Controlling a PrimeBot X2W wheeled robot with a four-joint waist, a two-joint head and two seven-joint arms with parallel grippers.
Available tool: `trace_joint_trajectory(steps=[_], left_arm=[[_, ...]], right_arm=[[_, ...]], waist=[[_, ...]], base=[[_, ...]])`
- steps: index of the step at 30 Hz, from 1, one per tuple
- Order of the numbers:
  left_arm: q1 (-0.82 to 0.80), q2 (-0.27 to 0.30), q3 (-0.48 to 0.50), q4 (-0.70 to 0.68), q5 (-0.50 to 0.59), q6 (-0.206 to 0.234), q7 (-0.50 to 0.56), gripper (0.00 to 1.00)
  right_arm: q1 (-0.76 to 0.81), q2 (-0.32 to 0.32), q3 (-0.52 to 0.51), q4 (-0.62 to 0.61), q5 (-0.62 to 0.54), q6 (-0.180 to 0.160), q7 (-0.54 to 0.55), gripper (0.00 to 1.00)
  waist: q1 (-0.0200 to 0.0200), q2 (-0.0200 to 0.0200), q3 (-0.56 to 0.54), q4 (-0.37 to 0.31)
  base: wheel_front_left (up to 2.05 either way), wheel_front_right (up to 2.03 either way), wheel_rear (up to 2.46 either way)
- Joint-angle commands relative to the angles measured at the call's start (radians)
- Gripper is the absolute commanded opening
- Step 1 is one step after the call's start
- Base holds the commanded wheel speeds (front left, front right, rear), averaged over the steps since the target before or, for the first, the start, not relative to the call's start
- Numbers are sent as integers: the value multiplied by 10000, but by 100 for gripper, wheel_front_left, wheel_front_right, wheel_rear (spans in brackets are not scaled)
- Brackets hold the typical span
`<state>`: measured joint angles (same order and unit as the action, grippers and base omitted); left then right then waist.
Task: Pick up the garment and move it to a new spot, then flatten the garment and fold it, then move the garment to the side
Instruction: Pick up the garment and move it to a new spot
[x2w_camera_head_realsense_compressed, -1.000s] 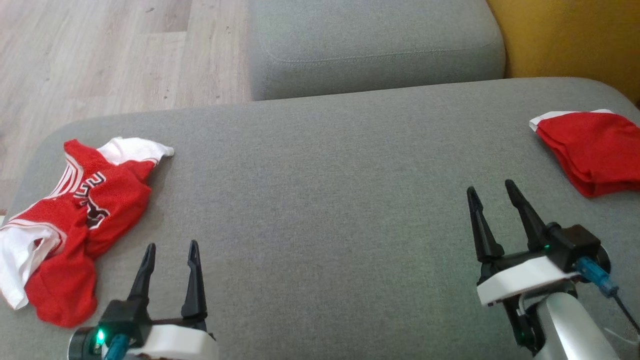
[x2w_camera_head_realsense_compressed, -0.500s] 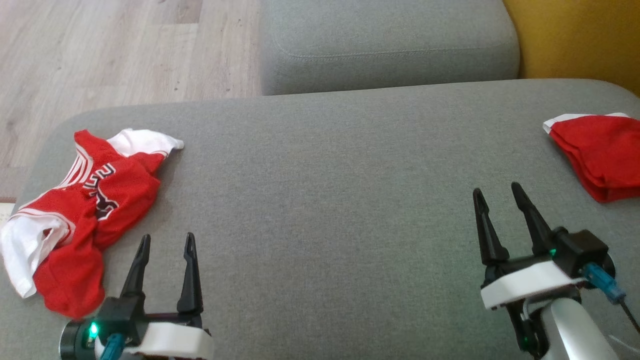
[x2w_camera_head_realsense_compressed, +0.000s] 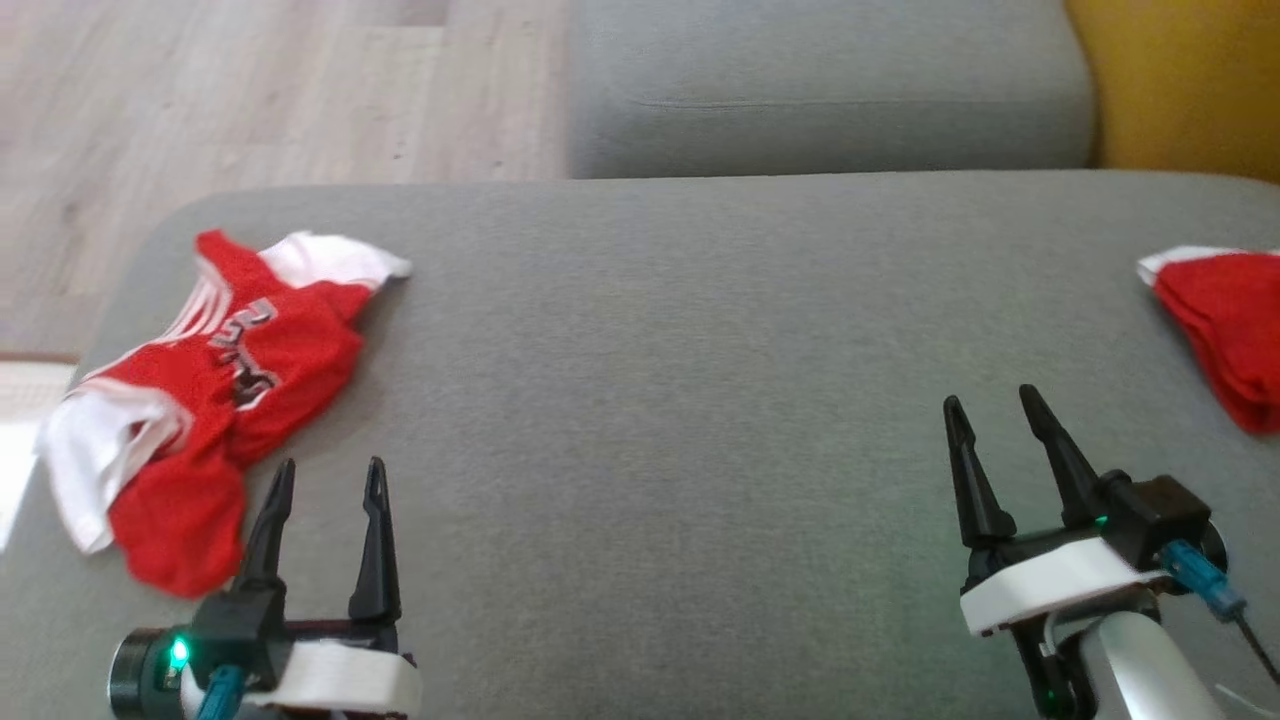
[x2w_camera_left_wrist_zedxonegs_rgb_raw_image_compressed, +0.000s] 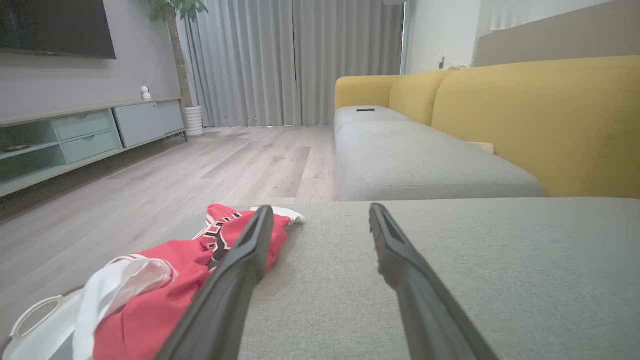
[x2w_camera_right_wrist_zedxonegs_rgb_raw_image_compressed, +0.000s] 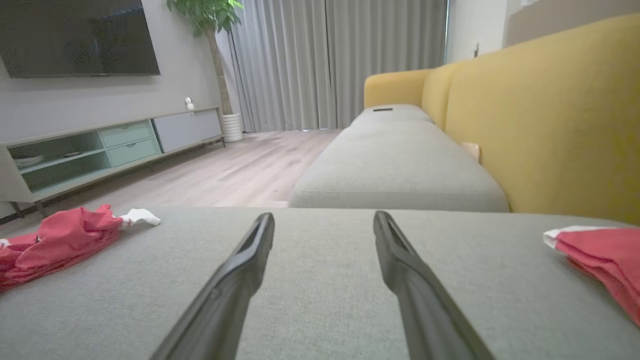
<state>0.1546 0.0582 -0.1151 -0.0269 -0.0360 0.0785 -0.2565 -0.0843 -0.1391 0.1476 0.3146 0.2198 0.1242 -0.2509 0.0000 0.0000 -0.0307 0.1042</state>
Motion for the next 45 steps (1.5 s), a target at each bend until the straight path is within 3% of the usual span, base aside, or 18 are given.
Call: trace_joint_trajectory(steps=[1,20,28,33,38,45], left_arm=[[-471,-20,364,-369,111,16,-53,100],[-81,189,786,-831,184,191,-53,100],[105,114,1023,-1272,128,549,-53,100],[-432,198,1024,-1413,222,505,-53,100],[-1723,624,1220,-1327,193,261,-53,100],[-4844,1840,1421,57,506,-261,-53,100]], right_arm=[[-116,-9,222,-285,14,65,-108,100],[152,258,455,-466,66,65,-108,100],[-270,-13,869,-283,200,65,-109,100],[-325,-315,705,-314,180,65,-109,100],[-214,-670,650,-407,46,65,-109,100],[-642,-1670,682,-642,-115,65,-109,100]], waist=[[0,0,-26,427],[0,0,117,3861],[0,0,524,4067],[0,0,866,4056],[0,0,1410,3769],[0,0,2686,3328]], base=[[0,0,0],[0,0,0],[0,0,0],[0,0,0],[0,0,0],[0,0,0]])
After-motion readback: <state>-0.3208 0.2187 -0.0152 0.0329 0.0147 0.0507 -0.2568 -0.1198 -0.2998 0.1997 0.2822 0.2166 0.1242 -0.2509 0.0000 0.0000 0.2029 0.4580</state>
